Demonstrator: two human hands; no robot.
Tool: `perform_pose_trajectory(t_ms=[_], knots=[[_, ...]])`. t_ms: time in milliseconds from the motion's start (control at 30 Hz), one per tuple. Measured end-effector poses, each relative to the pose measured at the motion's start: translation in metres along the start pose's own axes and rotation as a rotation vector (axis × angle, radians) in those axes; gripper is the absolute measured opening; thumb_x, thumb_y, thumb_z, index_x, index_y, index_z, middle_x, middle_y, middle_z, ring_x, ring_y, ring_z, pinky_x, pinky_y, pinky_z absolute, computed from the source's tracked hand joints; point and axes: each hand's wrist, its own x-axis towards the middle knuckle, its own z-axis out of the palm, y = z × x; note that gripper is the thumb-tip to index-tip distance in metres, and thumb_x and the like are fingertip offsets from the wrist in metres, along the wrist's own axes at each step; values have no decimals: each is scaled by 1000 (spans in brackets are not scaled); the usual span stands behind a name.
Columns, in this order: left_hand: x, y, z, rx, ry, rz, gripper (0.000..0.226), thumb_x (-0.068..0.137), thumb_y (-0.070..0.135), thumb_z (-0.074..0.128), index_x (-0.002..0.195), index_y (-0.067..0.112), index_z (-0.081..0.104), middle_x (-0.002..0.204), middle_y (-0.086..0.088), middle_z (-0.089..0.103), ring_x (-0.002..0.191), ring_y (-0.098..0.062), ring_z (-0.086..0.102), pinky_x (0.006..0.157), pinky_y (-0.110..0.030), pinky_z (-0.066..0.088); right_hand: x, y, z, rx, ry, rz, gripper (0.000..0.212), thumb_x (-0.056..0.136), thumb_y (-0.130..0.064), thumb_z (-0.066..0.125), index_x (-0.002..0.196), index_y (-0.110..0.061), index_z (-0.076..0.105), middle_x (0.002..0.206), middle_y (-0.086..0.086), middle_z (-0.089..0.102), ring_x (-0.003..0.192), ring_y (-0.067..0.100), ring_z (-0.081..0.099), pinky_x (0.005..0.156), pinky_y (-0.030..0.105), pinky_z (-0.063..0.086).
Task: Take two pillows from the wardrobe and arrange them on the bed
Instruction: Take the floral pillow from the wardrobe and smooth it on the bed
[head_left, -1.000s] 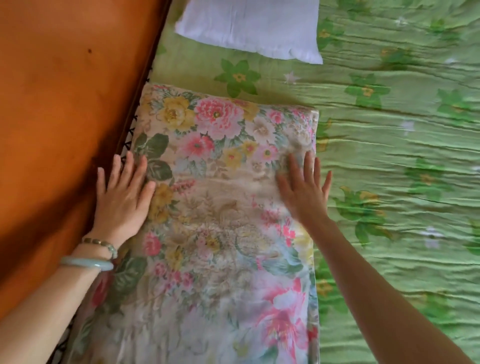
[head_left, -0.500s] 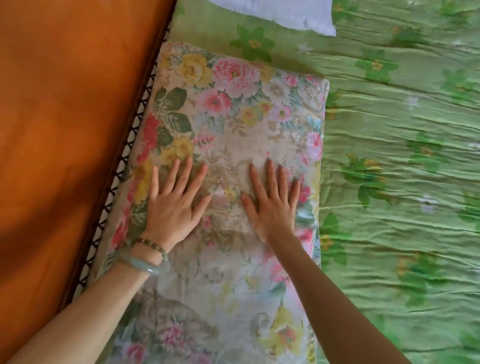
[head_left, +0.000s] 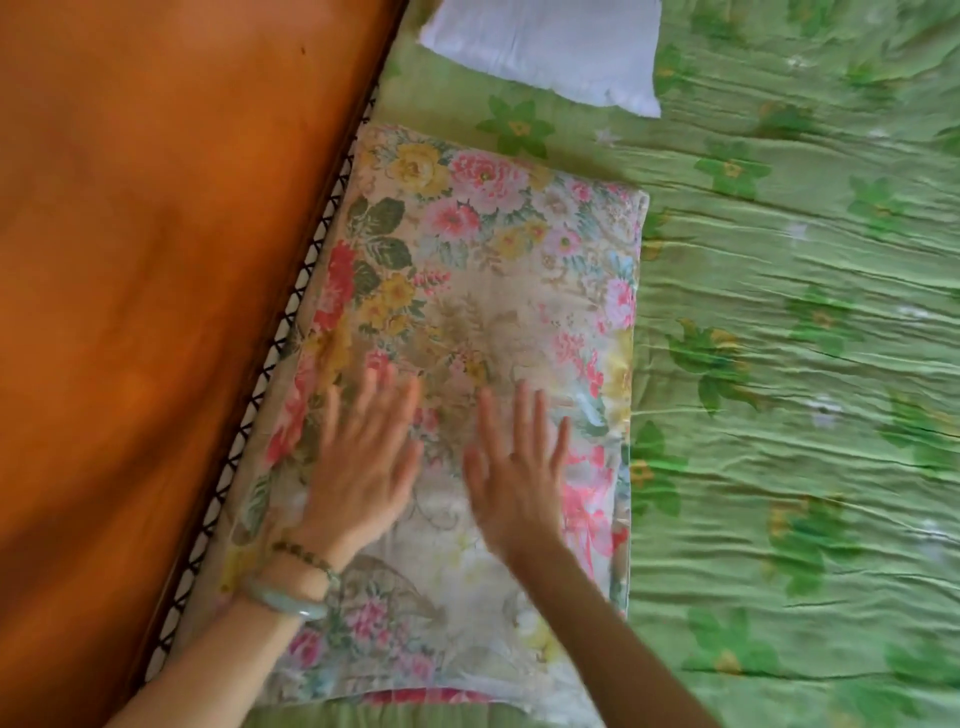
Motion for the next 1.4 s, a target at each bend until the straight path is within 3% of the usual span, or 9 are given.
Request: perform_pose_trajectory(t_ms=[100, 267, 500, 633, 733, 833, 967, 1100, 1400], knots=[[-12, 18, 19, 104, -119, 106, 63, 104, 45, 7, 152, 13, 30, 160, -10, 21, 150, -28, 14, 119, -54, 6, -23, -17, 23, -33, -87, -84, 54, 100, -45, 20, 151, -25, 17, 158, 11, 14, 146, 31, 13, 114, 56, 7], [-37, -25, 45, 163, -187, 117, 67, 100, 57, 15, 156, 19, 19, 164, -7, 16, 150, -28, 16, 120, -54, 8, -44, 52, 42, -123, -67, -61, 60, 97, -52, 28, 149, -22, 26, 156, 10, 24, 144, 30, 20, 115, 54, 17], [-84, -71, 46, 140, -193, -297, 76, 94, 67, -2, 155, 21, -6, 163, -7, 5, 151, -24, -1, 120, -46, -14, -68, 114, 34, -104, -150, 178, 67, 94, -59, 17, 151, -22, 13, 158, 9, 12, 147, 27, 11, 117, 54, 7], [-99, -66, 30, 96, -112, -485, 71, 97, 52, -1, 156, 12, 0, 164, -10, 9, 152, -23, 0, 120, -51, -5, -85, 110, 20, -56, -94, 404, 72, 96, -53, 35, 150, -21, 0, 158, 16, -1, 146, 32, -4, 115, 61, 3], [-108, -10, 25, 47, -24, -313, 63, 102, 43, 11, 156, 12, 0, 165, -10, 1, 151, -23, -2, 121, -43, -5, -107, 48, 22, 8, 54, 174, 62, 98, -46, 29, 151, -18, 14, 157, 18, 9, 146, 32, 1, 115, 59, 4], [-121, 55, 41, 4, -64, -158, 60, 104, 40, 7, 153, 7, 16, 161, -15, 13, 149, -28, 16, 118, -49, 8, -136, -12, 45, 52, 2, -106, 58, 99, -42, 30, 151, -22, 16, 157, 13, 13, 146, 31, 9, 115, 57, 8], [-137, 56, 63, 93, -138, -93, 62, 104, 42, 3, 150, 8, 28, 156, -14, 25, 145, -31, 28, 120, -51, 7, -147, 1, 69, -30, -29, -248, 55, 95, -40, 38, 146, -21, 32, 153, 12, 25, 143, 33, 23, 111, 53, 24], [-158, 20, 79, 157, -100, -86, 67, 101, 55, 18, 156, 16, 20, 162, -9, 21, 150, -25, 15, 122, -51, 3, -156, 48, 75, -44, -20, -224, 60, 96, -53, 36, 150, -28, 24, 157, 11, 19, 146, 30, 14, 119, 47, 11], [-207, -32, 77, 104, -101, -359, 83, 97, 64, 11, 155, 7, -3, 160, -18, 13, 149, -30, 16, 122, -45, -6, -188, 124, 81, 34, 44, -118, 68, 93, -55, 40, 148, -19, 26, 154, 23, 21, 143, 39, 18, 114, 53, 23]])
